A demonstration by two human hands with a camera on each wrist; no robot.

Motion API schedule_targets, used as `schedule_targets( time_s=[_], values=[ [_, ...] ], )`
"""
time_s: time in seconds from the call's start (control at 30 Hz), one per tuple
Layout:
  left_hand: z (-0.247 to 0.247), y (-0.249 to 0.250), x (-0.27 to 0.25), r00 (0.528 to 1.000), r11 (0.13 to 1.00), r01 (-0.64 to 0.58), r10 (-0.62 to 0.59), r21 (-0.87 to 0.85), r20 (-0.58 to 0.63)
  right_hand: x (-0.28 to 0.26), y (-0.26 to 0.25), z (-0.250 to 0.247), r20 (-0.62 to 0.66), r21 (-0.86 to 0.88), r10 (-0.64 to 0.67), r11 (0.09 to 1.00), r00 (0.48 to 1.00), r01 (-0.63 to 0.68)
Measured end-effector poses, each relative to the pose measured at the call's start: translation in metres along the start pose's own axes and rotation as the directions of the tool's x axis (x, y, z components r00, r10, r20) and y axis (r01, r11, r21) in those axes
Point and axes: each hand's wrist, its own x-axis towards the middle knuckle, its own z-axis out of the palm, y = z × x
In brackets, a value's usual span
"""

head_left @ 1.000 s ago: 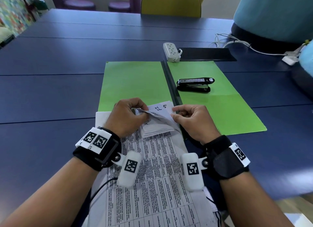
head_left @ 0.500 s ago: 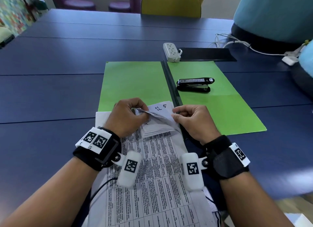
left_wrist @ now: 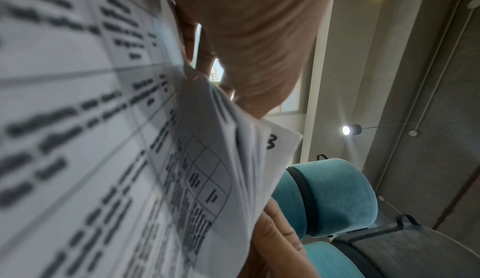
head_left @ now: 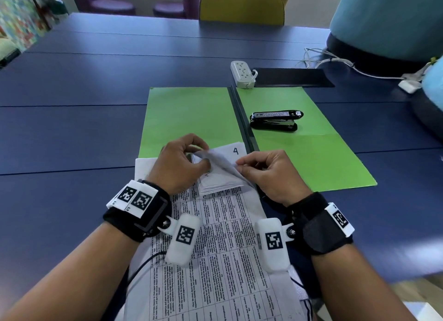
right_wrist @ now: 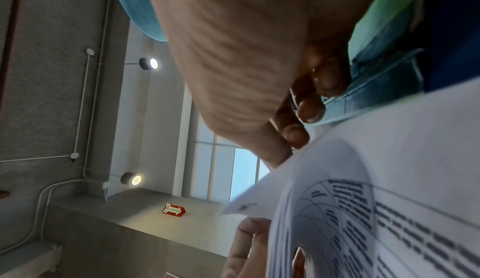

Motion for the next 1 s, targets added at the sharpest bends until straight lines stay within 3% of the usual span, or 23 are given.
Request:
schedule_targets(
  time_s=[0.17,0.33,0.47,1.0],
  values=[
    [0.0,0.0,0.001,0.997,1.0,-0.016,0.015,0.018,0.069,-0.003,-0.002,0.0,0.074,-0.013,-0.005,1.0,0.997,0.006],
    [0.001,-0.002,0.001,0.997,1.0,-0.027,0.028,-0.007,0.066,0.002,0.001,-0.002,-0.115,-0.018,0.018,1.0,0.993,-0.02],
    [0.001,-0.002,0.001,0.998,1.0,-0.017,0.019,-0.025,0.061,0.006,0.007,-0.002,-0.176,-0.026,0.038,0.999,0.984,-0.043],
    [0.002,-0.005,0.002,0.999,0.999,-0.017,0.019,-0.04,0.044,0.006,0.009,-0.001,-0.177,-0.017,0.02,1.0,0.984,-0.024]
  ],
)
